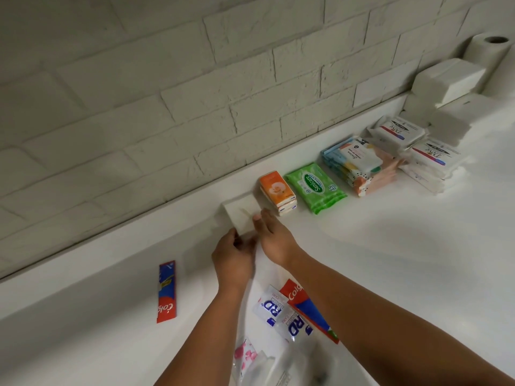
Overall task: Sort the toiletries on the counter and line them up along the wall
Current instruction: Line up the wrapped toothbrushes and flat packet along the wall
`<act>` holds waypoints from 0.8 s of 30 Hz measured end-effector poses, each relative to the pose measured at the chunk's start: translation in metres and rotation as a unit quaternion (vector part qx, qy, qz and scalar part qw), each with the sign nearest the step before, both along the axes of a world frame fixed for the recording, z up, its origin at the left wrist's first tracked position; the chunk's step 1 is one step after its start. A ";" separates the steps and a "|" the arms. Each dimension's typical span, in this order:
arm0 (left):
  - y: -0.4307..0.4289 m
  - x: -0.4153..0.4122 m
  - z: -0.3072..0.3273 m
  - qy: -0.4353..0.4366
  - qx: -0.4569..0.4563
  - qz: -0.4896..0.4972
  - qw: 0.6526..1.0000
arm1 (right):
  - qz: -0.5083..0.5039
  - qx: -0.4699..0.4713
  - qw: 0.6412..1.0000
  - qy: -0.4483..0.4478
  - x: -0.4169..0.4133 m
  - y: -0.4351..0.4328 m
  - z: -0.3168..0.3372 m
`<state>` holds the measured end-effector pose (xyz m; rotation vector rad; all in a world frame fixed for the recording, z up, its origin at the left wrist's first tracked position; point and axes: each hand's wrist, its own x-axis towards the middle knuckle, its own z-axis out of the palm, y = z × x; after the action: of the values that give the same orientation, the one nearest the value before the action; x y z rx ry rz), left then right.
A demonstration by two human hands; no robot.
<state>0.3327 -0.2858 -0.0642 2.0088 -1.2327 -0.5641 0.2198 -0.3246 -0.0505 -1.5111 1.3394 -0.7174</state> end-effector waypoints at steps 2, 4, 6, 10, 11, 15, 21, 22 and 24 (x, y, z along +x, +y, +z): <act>0.000 0.000 0.002 -0.010 0.008 -0.011 1.000 | 0.001 0.005 1.000 0.007 0.002 -0.001 0.001; 0.001 0.000 0.004 -0.014 0.014 -0.013 1.000 | 0.004 0.009 1.000 0.015 0.001 -0.001 0.005; 0.004 0.002 0.007 -0.021 0.023 -0.012 0.999 | 0.013 0.015 0.999 0.027 -0.002 -0.001 0.008; 0.026 0.009 0.015 0.004 0.043 -0.011 0.999 | 0.033 0.013 0.997 0.062 -0.017 0.015 0.012; 0.034 0.011 0.017 0.015 0.040 -0.008 0.999 | 0.033 0.007 0.997 0.071 -0.022 0.024 0.013; 0.078 0.014 0.032 0.027 -0.012 0.000 1.000 | 0.023 -0.071 0.991 0.113 -0.038 0.074 0.021; 0.152 0.013 0.047 0.005 -0.048 -0.045 0.998 | 0.137 -0.144 0.974 0.111 -0.053 0.135 0.025; 0.164 0.012 0.047 -0.001 -0.041 -0.052 0.998 | 0.166 -0.157 0.966 0.125 -0.053 0.144 0.026; 0.189 0.012 0.048 -0.011 -0.013 -0.062 0.998 | 0.212 -0.174 0.949 0.153 -0.050 0.162 0.026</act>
<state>0.3446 -0.0965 -0.0167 1.9321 -1.3777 -0.5827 0.1694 -0.1627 -0.0247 -2.1818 1.0798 -0.4661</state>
